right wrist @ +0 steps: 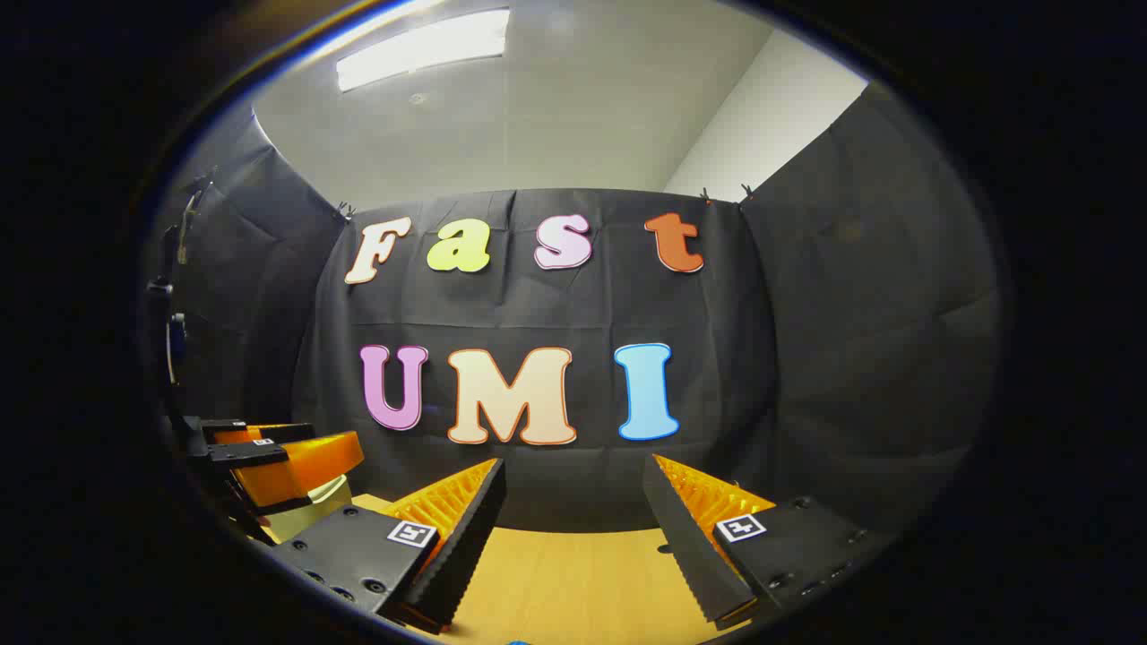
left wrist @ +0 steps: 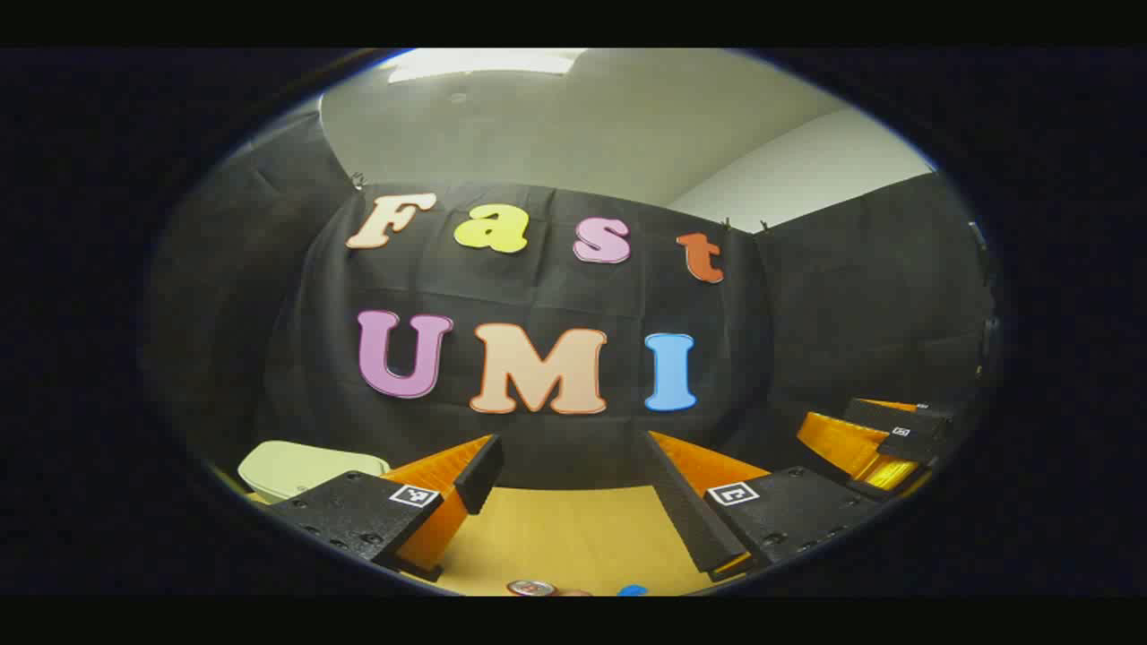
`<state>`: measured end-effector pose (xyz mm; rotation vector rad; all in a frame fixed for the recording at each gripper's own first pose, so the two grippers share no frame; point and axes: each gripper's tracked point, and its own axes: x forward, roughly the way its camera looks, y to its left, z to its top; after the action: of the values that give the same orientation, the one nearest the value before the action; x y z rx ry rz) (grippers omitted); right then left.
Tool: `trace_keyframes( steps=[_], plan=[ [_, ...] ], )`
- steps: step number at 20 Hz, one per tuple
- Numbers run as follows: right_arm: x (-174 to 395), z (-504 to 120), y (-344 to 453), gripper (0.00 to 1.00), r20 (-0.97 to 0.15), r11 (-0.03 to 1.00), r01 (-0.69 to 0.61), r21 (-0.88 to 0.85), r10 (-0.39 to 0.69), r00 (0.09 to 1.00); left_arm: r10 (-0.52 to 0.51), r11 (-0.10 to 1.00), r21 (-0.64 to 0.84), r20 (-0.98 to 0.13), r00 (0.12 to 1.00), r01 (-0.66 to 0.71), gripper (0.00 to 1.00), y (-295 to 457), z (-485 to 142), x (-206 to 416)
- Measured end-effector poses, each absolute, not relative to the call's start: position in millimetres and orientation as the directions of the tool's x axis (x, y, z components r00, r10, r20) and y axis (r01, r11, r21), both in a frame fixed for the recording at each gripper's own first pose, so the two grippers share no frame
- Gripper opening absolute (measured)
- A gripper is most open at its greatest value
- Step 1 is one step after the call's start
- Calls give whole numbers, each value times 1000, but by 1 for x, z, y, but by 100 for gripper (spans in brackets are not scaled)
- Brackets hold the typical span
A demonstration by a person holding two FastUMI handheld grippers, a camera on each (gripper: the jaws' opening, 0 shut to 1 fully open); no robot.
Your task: Press the lid of the desktop garbage bin to open it, pick up the crumpled paper on the desktop and throw it into the bin, then pick up the pop can on the desktop and drop it into the bin, and finally close the garbage bin lid.
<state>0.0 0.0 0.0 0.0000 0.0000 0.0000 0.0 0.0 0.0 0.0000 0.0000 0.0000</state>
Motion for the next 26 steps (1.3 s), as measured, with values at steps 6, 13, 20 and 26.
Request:
trace_keyframes(
  steps=[6,13,20,26],
  plan=[
    [12,-16,26,97,-31,996,-83,24,84,996,121,991,62,-5,993,-120,93,30,-11,-8],
    [12,-26,33,94,-60,994,-107,0,107,992,174,979,107,-11,985,-172,93,46,-15,-13],
    [12,-19,8,94,-73,998,-52,-44,49,996,113,990,85,15,993,-114,94,24,-13,2],
    [-2,-18,-26,98,-65,998,26,-61,-30,997,48,997,68,-18,999,-46,93,0,-20,19]
  ],
)
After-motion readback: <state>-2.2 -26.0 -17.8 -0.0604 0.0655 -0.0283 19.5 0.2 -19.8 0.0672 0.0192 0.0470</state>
